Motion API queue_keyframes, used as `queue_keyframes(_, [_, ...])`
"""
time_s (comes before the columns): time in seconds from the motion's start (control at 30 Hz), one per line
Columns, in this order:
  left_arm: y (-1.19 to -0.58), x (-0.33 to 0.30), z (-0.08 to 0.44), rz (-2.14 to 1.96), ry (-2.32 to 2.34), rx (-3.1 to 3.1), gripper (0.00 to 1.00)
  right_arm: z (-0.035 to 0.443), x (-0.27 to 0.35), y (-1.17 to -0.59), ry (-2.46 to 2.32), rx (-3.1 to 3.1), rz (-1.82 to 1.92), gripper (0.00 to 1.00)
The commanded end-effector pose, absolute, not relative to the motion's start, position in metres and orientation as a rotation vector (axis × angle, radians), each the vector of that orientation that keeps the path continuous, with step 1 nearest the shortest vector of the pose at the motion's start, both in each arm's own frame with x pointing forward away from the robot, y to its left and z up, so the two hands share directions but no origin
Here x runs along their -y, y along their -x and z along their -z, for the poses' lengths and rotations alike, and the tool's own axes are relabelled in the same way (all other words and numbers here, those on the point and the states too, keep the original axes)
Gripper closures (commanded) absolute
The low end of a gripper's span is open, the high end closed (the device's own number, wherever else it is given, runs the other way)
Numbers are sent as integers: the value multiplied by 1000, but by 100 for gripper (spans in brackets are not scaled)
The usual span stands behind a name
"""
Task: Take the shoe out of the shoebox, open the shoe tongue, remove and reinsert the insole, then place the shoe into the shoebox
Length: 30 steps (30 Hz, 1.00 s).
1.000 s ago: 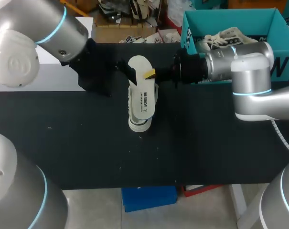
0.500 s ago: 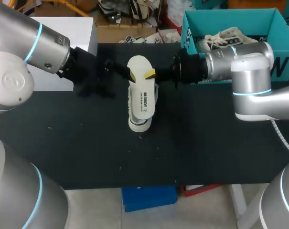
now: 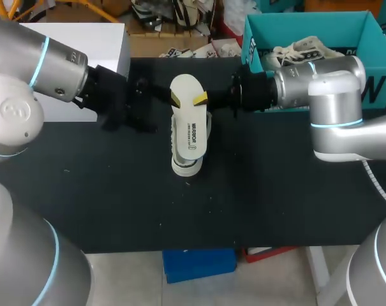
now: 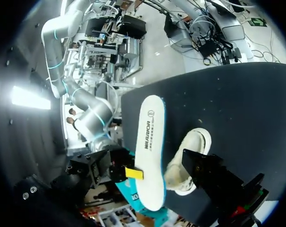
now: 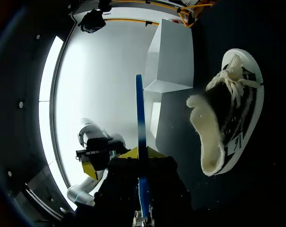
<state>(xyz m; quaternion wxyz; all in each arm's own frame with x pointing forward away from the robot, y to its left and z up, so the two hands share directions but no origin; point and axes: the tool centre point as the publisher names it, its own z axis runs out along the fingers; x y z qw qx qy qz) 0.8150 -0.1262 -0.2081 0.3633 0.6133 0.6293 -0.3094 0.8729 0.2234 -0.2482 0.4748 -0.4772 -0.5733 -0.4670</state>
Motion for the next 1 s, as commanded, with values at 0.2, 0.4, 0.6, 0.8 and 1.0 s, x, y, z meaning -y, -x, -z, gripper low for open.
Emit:
queue_keyframes(0.2, [-825,110,234,974,-1253,-1511,0,248,-224,-873,1168,1403,1141,100])
queue_keyframes(0.4, [-839,110,235,1009,-1143,-1481,0,248,-224,-873,1168,1403,1141,100])
queue_keyframes(0.6, [-851,116,240,1038,-1085,-1445,0,248,-224,-873,1168,1403,1141,100])
queue_keyframes(0.8, [-862,120,251,1005,-1079,-1329,0,248,-224,-873,1168,1403,1141,100])
queue_keyframes(1.0, [-872,124,256,1008,-1043,-1266,0,248,-224,-873,1168,1403,1141,100])
